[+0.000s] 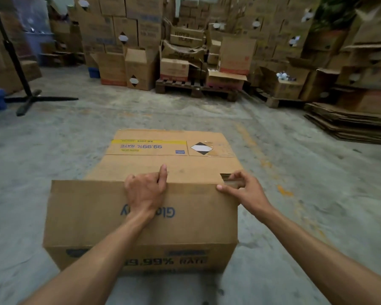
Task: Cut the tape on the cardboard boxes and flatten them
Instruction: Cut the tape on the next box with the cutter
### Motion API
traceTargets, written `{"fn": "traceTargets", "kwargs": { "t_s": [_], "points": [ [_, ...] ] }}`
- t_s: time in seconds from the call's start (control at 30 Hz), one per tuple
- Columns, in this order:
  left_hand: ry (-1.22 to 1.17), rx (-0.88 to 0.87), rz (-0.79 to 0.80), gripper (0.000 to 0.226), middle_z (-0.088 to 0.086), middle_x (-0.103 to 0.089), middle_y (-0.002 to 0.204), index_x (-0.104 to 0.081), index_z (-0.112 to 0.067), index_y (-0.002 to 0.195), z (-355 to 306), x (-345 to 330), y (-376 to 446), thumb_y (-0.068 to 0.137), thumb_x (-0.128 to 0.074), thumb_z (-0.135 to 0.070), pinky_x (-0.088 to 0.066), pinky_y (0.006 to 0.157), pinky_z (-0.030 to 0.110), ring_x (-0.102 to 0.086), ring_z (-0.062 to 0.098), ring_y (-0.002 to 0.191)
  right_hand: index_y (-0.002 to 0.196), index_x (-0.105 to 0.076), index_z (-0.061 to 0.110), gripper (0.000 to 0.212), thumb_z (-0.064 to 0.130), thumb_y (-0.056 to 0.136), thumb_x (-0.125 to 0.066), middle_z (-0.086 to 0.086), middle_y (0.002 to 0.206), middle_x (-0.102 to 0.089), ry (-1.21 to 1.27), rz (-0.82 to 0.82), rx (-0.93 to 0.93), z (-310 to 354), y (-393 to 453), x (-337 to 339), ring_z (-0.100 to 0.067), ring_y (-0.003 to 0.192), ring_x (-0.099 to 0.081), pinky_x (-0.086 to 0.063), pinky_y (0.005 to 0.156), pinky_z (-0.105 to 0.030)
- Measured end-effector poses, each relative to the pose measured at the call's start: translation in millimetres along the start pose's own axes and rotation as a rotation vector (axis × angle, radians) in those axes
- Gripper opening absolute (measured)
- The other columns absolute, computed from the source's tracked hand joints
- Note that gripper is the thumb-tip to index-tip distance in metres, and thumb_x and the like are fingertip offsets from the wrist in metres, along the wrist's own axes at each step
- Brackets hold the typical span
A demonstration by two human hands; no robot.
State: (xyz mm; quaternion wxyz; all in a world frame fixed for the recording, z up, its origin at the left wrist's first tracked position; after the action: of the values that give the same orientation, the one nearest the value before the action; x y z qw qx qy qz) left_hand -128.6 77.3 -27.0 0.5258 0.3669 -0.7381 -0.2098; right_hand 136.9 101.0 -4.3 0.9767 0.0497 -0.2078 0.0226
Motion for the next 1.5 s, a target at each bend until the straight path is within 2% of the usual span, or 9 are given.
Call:
{"fn": "traceTargets", "kwargs": {
  "t_s": [0.23,0.37,0.57,0.73,0.97,1.07,1.17,1.3,1.5],
  "points": [
    [-0.113,0.061,0.168,0.078,0.005,-0.048,0.041,-0.055,-0.01,0.047,-3,-35,-3,0.097,-0.029,-0.063,-0.025,0.056,0.031,-0.046,0.026,0.043,0.116,-0.067,0.018,0.043,0.034,0.078,-0.08,0.004,0.111,-0.073,0.092,0.397,-0.186,-63,-18,5,-0.011,0.102,-0.069,-0.057,0.081,-0.024],
    [-0.183,-0.065,0.149,0.054,-0.001,-0.071,0.098,-0.075,-0.021,0.094,15,-30,-5,0.097,-0.031,-0.052,-0.039,0.082,0.038,-0.059,0.022,0.097,0.116,-0.067,0.013,0.044,0.04,0.082,-0.072,-0.001,0.108,-0.074,0.236,0.216,-0.144,-74,-8,-1,-0.017,0.097,-0.072,-0.059,0.079,-0.031],
    [0.059,0.164,0.259,0.051,0.01,-0.018,0.16,-0.03,-0.035,0.149,76,-4,-20,0.102,-0.03,-0.055,-0.014,0.117,0.057,-0.015,0.032,0.148,0.099,-0.072,0.014,0.026,0.035,0.083,-0.075,-0.005,0.095,-0.075,0.172,-0.111,-0.124,-100,4,29,-0.023,0.085,-0.072,-0.06,0.076,-0.042],
    [-0.199,0.634,0.338,0.076,0.016,-0.021,0.16,-0.01,-0.032,0.155,101,11,-51,0.091,-0.013,-0.074,-0.029,0.107,0.061,-0.036,0.045,0.137,0.098,-0.064,0.022,0.045,0.061,0.077,-0.069,0.003,0.105,-0.064,-0.028,-0.205,-0.102,-122,-5,40,-0.015,0.094,-0.063,-0.053,0.075,-0.033],
    [-0.597,0.903,0.164,0.088,0.017,-0.06,0.129,-0.058,-0.011,0.13,105,24,-77,0.094,-0.007,-0.072,-0.042,0.101,0.052,-0.054,0.035,0.118,0.141,-0.022,0.051,0.091,0.036,0.075,-0.083,0.037,0.13,-0.035,0.207,0.158,-0.068,-155,-59,35,0.021,0.109,-0.041,-0.046,0.078,-0.007],
    [-0.625,0.863,0.068,0.094,0.017,-0.058,0.13,-0.053,-0.017,0.132,88,25,-60,0.083,-0.01,-0.084,-0.041,0.102,0.055,-0.053,0.035,0.117,0.147,-0.027,0.041,0.095,0.049,0.07,-0.082,0.026,0.138,-0.043,0.159,0.097,0.006,-140,-39,44,0.018,0.115,-0.047,-0.047,0.086,-0.007],
    [-0.721,0.744,0.028,0.077,0.026,-0.053,0.132,-0.048,-0.018,0.136,66,28,-26,0.092,-0.019,-0.074,-0.043,0.097,0.053,-0.053,0.042,0.118,0.149,-0.032,0.039,0.079,0.049,0.08,-0.07,0.014,0.135,-0.05,0.104,-0.138,0.034,-108,-7,67,-0.008,0.117,-0.053,-0.05,0.095,-0.031],
    [-1.017,0.584,0.203,0.085,0.015,-0.071,0.096,-0.05,-0.036,0.129,32,44,25,0.067,-0.043,-0.093,-0.048,0.065,0.039,-0.067,0.029,0.075,0.144,-0.034,0.032,0.073,0.066,0.083,-0.058,-0.003,0.138,-0.054,-0.083,-0.332,-0.042,-61,48,113,-0.029,0.12,-0.055,-0.044,0.103,-0.047],
    [-1.322,0.547,0.419,0.08,0.002,-0.062,0.134,-0.036,-0.033,0.15,-2,51,61,0.087,-0.025,-0.08,-0.05,0.086,0.043,-0.063,0.026,0.118,0.105,-0.061,0.007,0.056,0.057,0.081,-0.069,-0.009,0.106,-0.066,-0.007,-0.164,-0.283,-21,82,163,-0.02,0.082,-0.06,-0.049,0.072,-0.035]
  ]
}}
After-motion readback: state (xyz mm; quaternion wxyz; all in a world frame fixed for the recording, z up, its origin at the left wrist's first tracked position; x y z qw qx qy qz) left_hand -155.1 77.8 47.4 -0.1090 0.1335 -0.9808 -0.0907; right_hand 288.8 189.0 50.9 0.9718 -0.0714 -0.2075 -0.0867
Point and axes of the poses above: each hand's wrist, its own y-axis towards the middle knuckle, its own x-axis out of the back of the hand, z = x × y, the point moved 1 cm from there along y, towards the middle knuckle
